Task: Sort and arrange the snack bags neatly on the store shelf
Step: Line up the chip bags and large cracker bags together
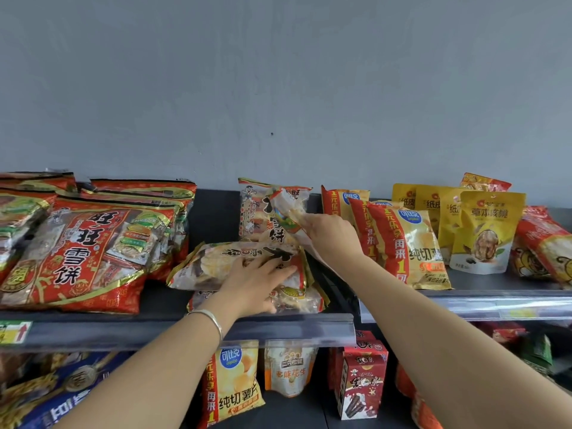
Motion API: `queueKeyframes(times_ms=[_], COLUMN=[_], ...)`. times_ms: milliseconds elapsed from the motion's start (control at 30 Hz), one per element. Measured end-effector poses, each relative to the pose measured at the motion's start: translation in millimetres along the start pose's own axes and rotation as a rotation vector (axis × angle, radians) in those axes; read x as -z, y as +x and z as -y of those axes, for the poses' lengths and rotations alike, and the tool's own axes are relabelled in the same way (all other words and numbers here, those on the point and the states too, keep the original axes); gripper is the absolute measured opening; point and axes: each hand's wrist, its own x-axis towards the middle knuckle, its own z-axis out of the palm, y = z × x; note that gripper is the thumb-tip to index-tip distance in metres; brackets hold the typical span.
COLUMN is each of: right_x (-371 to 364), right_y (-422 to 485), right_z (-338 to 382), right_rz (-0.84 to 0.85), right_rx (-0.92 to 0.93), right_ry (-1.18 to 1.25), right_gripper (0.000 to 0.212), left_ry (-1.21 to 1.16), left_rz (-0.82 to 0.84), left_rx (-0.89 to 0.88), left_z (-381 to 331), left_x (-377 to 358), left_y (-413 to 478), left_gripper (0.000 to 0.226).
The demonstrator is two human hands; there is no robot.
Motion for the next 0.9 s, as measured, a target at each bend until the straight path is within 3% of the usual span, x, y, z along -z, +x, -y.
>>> queueKeyframes(times_ms=[167,367,533,900], right_x=[-3.1,-5.6,-4.4,10.8], right_y=[-2.6,-7.9,-8.7,-16.7], right_z=[1.6,-1.3,-0.4,3.2], right_rz=[0.048,0.029,0.024,-0.012], right_rx=[0.008,0.032,0.049,0.016], right_ry=[0.003,0.029,0.036,0.112], right_gripper=[0.007,0.01,0.015,0.026], left_ry=[0.087,0.169,0.217,0.281], left_rz=[-0.005,-0.029,-0.049,-0.114], left_rx=[0.019,0.015,0.038,0.018], left_z=[-4.9,-5.4,-9.8,-1.9], left_x=[-6.1,0.4,1.4,15.2], left_y=[-2.5,-0.9,-2.3,-24.5], left_gripper=[0.102,0.074,0.076,0.047])
